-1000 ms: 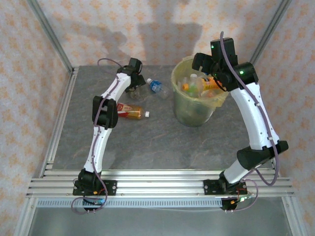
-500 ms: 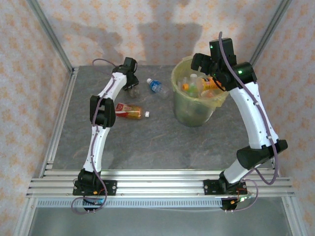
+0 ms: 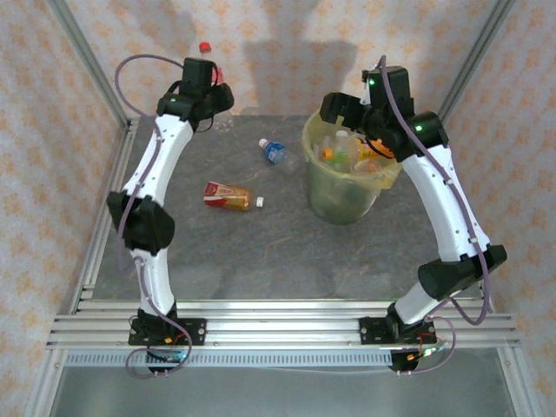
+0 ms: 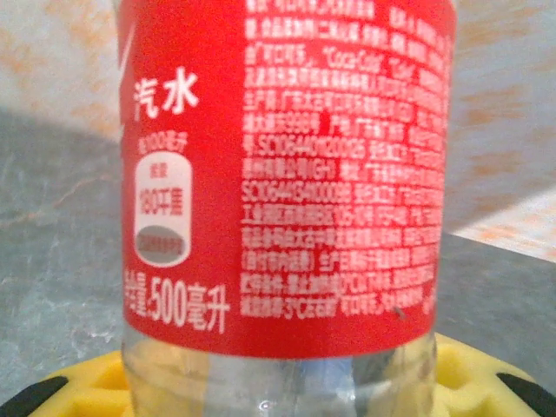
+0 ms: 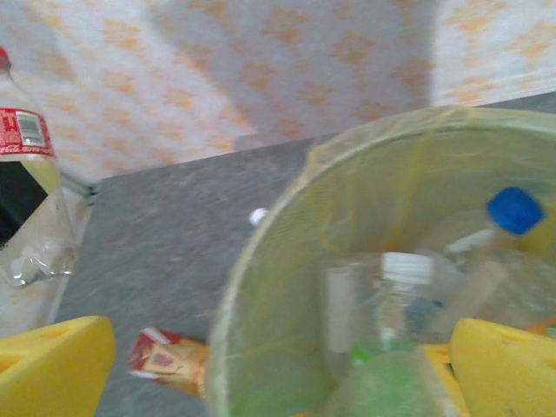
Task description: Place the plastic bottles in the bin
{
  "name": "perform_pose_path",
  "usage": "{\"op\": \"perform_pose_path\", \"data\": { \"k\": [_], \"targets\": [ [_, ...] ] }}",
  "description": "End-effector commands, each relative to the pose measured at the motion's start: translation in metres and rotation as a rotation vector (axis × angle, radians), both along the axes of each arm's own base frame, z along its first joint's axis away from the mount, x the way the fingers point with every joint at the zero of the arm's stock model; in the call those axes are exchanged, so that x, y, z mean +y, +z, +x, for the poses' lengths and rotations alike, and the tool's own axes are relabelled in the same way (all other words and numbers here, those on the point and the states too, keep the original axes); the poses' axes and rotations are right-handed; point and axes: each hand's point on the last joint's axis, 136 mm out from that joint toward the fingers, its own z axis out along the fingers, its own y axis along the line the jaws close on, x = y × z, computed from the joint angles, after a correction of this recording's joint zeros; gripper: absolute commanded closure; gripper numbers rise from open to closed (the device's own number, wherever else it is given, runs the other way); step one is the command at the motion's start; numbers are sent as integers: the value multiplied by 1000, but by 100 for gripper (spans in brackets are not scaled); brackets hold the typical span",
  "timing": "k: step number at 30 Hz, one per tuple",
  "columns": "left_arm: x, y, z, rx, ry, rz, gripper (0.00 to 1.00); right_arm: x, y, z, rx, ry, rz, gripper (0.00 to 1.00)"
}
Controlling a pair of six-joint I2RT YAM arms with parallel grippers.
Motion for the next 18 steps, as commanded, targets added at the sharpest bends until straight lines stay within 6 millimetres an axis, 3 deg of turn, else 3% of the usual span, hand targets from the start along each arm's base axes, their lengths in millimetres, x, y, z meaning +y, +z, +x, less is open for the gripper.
{"op": "perform_pose_path", "data": {
  "k": [1, 9, 18],
  "targets": [
    [-41, 24, -24, -104, -201, 38, 64, 27, 42, -15, -100, 143, 163, 1],
    [-105, 69, -97, -311, -506, -2, 63, 60, 69, -33, -152, 318, 309, 1],
    [-164, 76, -155, -348, -802, -37, 63, 72, 81, -41, -206, 371, 305, 0]
  ]
}}
